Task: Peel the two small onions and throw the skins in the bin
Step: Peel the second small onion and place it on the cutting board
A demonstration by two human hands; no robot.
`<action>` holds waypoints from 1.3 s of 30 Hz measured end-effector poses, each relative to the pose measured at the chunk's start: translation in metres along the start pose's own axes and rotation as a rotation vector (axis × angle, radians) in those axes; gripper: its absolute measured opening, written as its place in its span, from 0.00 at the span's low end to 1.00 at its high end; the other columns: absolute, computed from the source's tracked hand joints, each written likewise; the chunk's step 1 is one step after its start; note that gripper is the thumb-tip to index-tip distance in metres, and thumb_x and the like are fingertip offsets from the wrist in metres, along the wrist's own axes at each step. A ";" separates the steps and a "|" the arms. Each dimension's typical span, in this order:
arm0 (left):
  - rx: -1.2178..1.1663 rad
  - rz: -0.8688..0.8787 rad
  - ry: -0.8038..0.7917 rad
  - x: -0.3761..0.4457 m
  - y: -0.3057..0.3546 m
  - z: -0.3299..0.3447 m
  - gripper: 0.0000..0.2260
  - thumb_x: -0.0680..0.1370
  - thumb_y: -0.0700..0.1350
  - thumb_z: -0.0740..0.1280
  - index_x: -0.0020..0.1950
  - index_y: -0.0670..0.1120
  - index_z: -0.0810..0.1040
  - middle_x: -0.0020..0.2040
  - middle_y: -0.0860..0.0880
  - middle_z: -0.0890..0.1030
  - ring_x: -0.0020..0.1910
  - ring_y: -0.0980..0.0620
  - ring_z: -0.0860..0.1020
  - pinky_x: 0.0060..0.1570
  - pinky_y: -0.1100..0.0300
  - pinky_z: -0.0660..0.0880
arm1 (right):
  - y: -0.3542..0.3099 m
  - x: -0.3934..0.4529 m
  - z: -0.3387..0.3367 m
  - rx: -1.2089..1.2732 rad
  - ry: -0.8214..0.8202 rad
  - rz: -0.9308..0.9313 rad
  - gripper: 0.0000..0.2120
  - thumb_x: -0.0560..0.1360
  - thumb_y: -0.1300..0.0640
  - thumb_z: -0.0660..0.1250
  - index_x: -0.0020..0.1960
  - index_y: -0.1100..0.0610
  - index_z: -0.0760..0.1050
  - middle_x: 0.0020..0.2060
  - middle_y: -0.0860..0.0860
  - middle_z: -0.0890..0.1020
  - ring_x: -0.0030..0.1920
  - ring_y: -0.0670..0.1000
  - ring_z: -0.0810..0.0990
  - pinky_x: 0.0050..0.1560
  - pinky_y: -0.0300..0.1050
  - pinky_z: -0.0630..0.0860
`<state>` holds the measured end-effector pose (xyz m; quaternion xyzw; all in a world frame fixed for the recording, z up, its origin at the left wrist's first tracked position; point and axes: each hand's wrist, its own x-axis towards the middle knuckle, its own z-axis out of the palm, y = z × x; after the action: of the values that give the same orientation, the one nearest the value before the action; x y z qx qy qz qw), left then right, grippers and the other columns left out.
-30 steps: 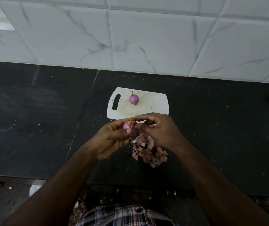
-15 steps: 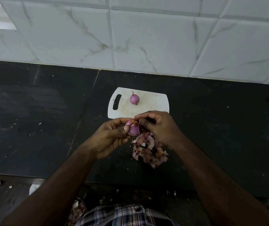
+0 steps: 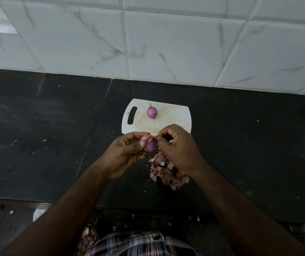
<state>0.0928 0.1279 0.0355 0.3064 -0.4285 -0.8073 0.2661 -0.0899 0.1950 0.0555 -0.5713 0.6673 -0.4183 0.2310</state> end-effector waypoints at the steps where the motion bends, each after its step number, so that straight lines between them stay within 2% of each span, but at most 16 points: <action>1: -0.005 0.005 -0.006 0.000 0.000 0.000 0.15 0.75 0.40 0.70 0.61 0.40 0.79 0.48 0.42 0.84 0.38 0.53 0.81 0.36 0.64 0.78 | 0.000 0.000 0.000 -0.005 0.003 0.024 0.02 0.74 0.60 0.69 0.44 0.58 0.79 0.41 0.48 0.80 0.44 0.46 0.78 0.44 0.41 0.76; 4: 0.013 0.008 0.002 0.001 0.000 -0.003 0.16 0.75 0.39 0.71 0.63 0.40 0.79 0.48 0.41 0.83 0.39 0.52 0.80 0.37 0.63 0.79 | -0.003 -0.002 -0.006 0.173 -0.062 0.138 0.04 0.78 0.58 0.68 0.49 0.55 0.81 0.43 0.48 0.82 0.41 0.48 0.82 0.40 0.41 0.81; 6: 0.033 0.010 0.011 0.002 -0.001 -0.004 0.17 0.75 0.38 0.69 0.64 0.39 0.78 0.48 0.41 0.83 0.40 0.52 0.80 0.38 0.63 0.79 | -0.005 -0.003 -0.008 0.238 -0.118 0.146 0.05 0.77 0.57 0.70 0.53 0.53 0.82 0.47 0.47 0.83 0.42 0.48 0.83 0.38 0.41 0.82; 9: 0.051 0.012 0.017 0.003 -0.002 -0.003 0.17 0.75 0.38 0.69 0.64 0.38 0.78 0.49 0.41 0.83 0.41 0.51 0.80 0.38 0.63 0.78 | -0.004 -0.002 -0.008 0.162 -0.105 0.089 0.04 0.75 0.58 0.73 0.49 0.52 0.83 0.44 0.46 0.84 0.42 0.43 0.83 0.38 0.39 0.81; 12: 0.037 0.016 0.019 0.002 -0.002 -0.002 0.17 0.75 0.38 0.69 0.63 0.39 0.78 0.48 0.42 0.84 0.40 0.53 0.80 0.37 0.64 0.78 | -0.003 0.000 -0.009 0.098 -0.077 0.073 0.02 0.75 0.59 0.71 0.45 0.53 0.82 0.40 0.45 0.83 0.40 0.43 0.82 0.39 0.35 0.78; 17: -0.041 0.018 0.003 0.004 -0.003 -0.003 0.18 0.73 0.43 0.72 0.63 0.42 0.80 0.47 0.43 0.84 0.38 0.54 0.80 0.37 0.63 0.78 | 0.000 -0.003 -0.005 0.038 -0.043 0.083 0.02 0.77 0.58 0.67 0.46 0.55 0.78 0.38 0.47 0.82 0.39 0.46 0.81 0.40 0.43 0.78; 22: -0.118 -0.011 0.008 0.001 -0.007 -0.003 0.18 0.75 0.41 0.69 0.65 0.41 0.78 0.43 0.43 0.83 0.35 0.53 0.81 0.35 0.62 0.80 | 0.004 -0.007 -0.003 -0.055 -0.036 0.079 0.02 0.76 0.57 0.69 0.46 0.55 0.78 0.36 0.46 0.81 0.38 0.45 0.80 0.36 0.37 0.75; 27: -0.217 -0.045 0.010 -0.001 -0.012 -0.001 0.18 0.77 0.40 0.66 0.66 0.39 0.76 0.45 0.42 0.84 0.36 0.53 0.82 0.37 0.62 0.81 | 0.013 -0.007 0.001 -0.148 -0.011 0.114 0.04 0.75 0.55 0.71 0.45 0.56 0.79 0.35 0.47 0.82 0.35 0.45 0.81 0.37 0.43 0.78; 30: -0.275 -0.059 -0.021 -0.002 -0.011 0.001 0.18 0.77 0.42 0.67 0.66 0.40 0.76 0.50 0.40 0.84 0.40 0.49 0.84 0.39 0.60 0.82 | 0.027 -0.008 0.003 -0.260 -0.068 0.151 0.05 0.76 0.56 0.69 0.49 0.57 0.80 0.41 0.50 0.84 0.42 0.48 0.82 0.44 0.47 0.80; 33: -0.322 -0.090 -0.030 -0.001 -0.011 0.001 0.17 0.79 0.41 0.62 0.68 0.40 0.73 0.58 0.35 0.82 0.49 0.41 0.85 0.44 0.56 0.83 | 0.033 -0.012 0.002 -0.219 -0.127 0.173 0.09 0.77 0.60 0.67 0.56 0.56 0.82 0.48 0.49 0.86 0.48 0.45 0.82 0.49 0.36 0.77; 35: -0.330 -0.098 -0.018 0.000 -0.012 -0.001 0.19 0.79 0.40 0.63 0.70 0.39 0.72 0.62 0.34 0.80 0.52 0.39 0.84 0.46 0.55 0.83 | 0.033 -0.013 -0.001 -0.196 -0.211 0.171 0.13 0.77 0.63 0.67 0.59 0.54 0.82 0.52 0.48 0.85 0.52 0.43 0.81 0.46 0.24 0.70; 36: -0.318 -0.102 -0.002 0.000 -0.013 -0.001 0.19 0.79 0.40 0.63 0.70 0.38 0.72 0.62 0.34 0.80 0.51 0.40 0.84 0.46 0.55 0.83 | 0.032 -0.012 -0.002 -0.175 -0.229 0.168 0.14 0.77 0.63 0.66 0.59 0.52 0.82 0.53 0.47 0.85 0.53 0.42 0.81 0.46 0.21 0.68; 39: -0.272 -0.103 0.027 0.001 -0.014 0.000 0.18 0.78 0.40 0.63 0.68 0.39 0.75 0.58 0.37 0.82 0.48 0.44 0.84 0.46 0.57 0.83 | 0.024 -0.006 -0.008 -0.060 -0.116 0.180 0.12 0.78 0.60 0.68 0.60 0.51 0.82 0.55 0.45 0.85 0.55 0.40 0.81 0.52 0.25 0.72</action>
<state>0.0900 0.1345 0.0230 0.2999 -0.2953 -0.8663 0.2691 -0.1084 0.2028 0.0395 -0.5390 0.7136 -0.3420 0.2886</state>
